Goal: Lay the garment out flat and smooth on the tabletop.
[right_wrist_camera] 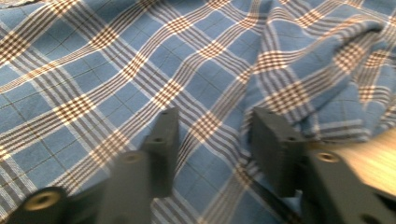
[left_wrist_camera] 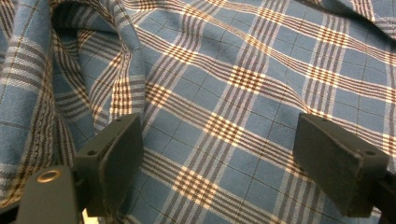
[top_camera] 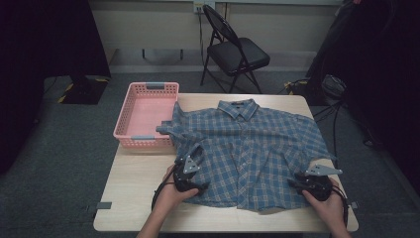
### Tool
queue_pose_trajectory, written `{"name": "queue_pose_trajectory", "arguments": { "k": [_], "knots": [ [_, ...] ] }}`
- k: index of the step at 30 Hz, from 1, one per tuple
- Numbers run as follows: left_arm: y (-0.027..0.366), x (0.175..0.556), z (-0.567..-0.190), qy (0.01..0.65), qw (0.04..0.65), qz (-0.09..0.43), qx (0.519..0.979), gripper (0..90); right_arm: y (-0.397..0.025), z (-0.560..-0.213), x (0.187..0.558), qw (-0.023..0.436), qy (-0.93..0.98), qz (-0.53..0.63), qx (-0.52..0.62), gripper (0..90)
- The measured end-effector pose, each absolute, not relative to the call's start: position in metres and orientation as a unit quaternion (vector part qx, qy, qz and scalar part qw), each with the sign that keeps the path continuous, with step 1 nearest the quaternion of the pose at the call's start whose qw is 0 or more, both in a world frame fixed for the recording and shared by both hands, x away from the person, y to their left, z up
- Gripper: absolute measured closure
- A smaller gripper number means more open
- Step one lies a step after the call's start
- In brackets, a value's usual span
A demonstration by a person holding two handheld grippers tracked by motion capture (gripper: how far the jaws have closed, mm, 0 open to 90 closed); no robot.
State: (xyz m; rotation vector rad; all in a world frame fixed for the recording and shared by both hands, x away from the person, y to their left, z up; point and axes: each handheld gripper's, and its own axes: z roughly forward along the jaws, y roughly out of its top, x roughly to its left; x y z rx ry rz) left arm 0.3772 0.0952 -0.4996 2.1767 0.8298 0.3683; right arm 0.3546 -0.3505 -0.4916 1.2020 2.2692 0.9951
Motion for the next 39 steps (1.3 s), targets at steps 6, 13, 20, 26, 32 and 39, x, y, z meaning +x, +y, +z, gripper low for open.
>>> {"name": "queue_pose_trajectory", "arguments": {
  "k": [6,13,20,26,32,39],
  "knots": [
    [0.095,0.377,-0.500,0.325,0.382,0.143,0.853,15.8,-0.362,-0.490,0.355,0.180,0.806,0.357,0.436,81.3],
    [0.097,0.377,-0.499,0.326,0.385,0.141,0.852,17.3,-0.373,-0.483,0.348,0.145,0.819,0.348,0.432,89.9],
    [0.098,0.377,-0.499,0.327,0.385,0.142,0.852,17.5,-0.397,-0.465,0.325,0.151,0.797,0.386,0.439,90.0],
    [0.098,0.377,-0.499,0.327,0.385,0.142,0.851,17.6,-0.411,-0.457,0.342,0.201,0.751,0.409,0.477,89.7],
    [0.098,0.377,-0.499,0.327,0.385,0.142,0.852,17.6,-0.419,-0.460,0.368,0.239,0.727,0.381,0.519,71.4],
    [0.097,0.377,-0.499,0.326,0.384,0.142,0.852,17.5,-0.402,-0.451,0.343,0.279,0.732,0.384,0.490,47.6]
  ]
}}
